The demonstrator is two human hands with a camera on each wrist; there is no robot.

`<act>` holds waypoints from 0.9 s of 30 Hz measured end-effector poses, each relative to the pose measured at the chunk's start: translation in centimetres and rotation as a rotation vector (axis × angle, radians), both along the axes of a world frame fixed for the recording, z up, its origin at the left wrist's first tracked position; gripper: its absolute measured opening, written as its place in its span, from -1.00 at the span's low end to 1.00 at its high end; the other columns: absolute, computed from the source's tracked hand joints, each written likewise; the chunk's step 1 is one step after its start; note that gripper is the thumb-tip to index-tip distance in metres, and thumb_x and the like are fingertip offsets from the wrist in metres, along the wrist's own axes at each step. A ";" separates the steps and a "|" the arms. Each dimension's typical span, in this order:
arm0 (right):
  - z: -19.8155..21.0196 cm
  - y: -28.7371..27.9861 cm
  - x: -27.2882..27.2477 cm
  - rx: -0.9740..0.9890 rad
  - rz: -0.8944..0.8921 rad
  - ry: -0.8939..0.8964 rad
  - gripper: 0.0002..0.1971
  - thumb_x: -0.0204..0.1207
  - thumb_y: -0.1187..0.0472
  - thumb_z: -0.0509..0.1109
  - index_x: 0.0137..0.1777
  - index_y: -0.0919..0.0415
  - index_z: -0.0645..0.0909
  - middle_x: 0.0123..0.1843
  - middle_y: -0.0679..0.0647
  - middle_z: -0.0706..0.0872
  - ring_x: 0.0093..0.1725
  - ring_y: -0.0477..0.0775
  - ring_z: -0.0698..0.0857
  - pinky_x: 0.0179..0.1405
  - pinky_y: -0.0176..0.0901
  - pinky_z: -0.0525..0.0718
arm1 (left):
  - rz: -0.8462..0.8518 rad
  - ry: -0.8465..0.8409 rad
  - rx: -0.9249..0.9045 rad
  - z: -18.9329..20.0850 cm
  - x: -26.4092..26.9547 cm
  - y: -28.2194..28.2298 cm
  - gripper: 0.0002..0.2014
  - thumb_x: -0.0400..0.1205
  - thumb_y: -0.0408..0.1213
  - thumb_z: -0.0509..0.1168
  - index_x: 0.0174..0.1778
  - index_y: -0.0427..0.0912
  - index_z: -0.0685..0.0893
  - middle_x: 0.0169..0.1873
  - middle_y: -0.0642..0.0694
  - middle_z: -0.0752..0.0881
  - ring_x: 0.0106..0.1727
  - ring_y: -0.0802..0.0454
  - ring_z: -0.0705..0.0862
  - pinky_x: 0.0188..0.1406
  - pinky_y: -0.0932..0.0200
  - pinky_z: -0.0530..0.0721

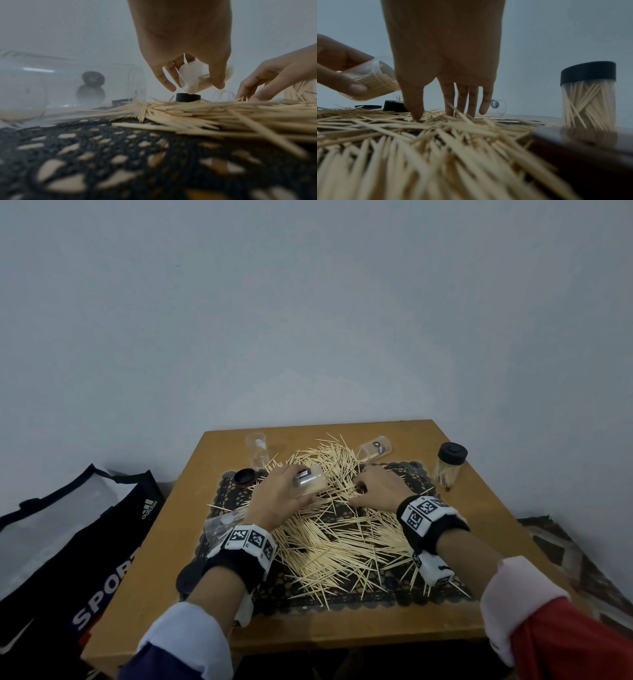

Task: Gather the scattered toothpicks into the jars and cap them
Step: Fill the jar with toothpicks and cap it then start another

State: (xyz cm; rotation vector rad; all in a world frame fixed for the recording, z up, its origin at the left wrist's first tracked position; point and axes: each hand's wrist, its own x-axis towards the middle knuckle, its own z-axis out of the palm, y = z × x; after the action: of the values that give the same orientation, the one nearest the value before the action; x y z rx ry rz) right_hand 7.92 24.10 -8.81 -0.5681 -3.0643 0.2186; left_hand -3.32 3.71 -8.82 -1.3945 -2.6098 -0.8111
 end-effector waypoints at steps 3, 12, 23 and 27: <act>-0.2 -0.2 -0.1 -0.028 0.025 0.018 -0.29 0.49 -0.37 0.28 0.44 0.16 0.47 0.36 0.20 0.56 0.34 0.18 0.56 0.23 0.09 0.59 | -0.005 0.007 -0.001 0.1 0.0 0.0 -0.36 0.55 0.10 0.43 0.47 -0.13 0.49 0.32 -0.05 0.62 0.30 0.02 0.55 0.17 0.14 0.53; 0.2 -0.3 0.3 -0.010 0.080 0.042 -0.64 0.49 -0.16 0.44 0.14 0.06 0.58 0.07 -0.01 0.61 0.07 0.03 0.59 -0.05 -0.10 0.53 | -0.001 -0.007 -0.015 0.3 0.2 0.0 -0.36 0.55 0.10 0.43 0.49 -0.12 0.48 0.32 -0.05 0.61 0.30 0.03 0.53 0.18 0.17 0.49; -0.5 -0.2 0.2 0.064 0.048 -0.081 -0.31 0.55 -0.33 0.24 0.52 0.15 0.44 0.46 0.18 0.45 0.47 0.18 0.41 0.41 0.12 0.45 | -0.001 -0.018 -0.011 0.2 0.2 0.0 -0.34 0.55 0.11 0.43 0.50 -0.12 0.47 0.34 -0.05 0.60 0.32 0.03 0.54 0.25 0.13 0.52; -0.5 -0.2 0.1 0.016 0.127 0.055 -0.56 0.56 -0.10 0.39 0.36 0.09 0.56 0.29 0.04 0.61 0.29 0.08 0.58 0.20 -0.02 0.56 | -0.010 -0.021 -0.006 0.1 0.1 0.0 -0.34 0.54 0.09 0.44 0.50 -0.12 0.48 0.34 -0.06 0.61 0.32 0.03 0.53 0.24 0.15 0.50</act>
State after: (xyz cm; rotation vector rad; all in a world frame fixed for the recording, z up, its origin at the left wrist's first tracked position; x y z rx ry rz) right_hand 8.01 23.93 -9.29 -0.3601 -3.0485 0.2079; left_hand -3.23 3.71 -8.72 -1.4087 -2.6255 -0.8244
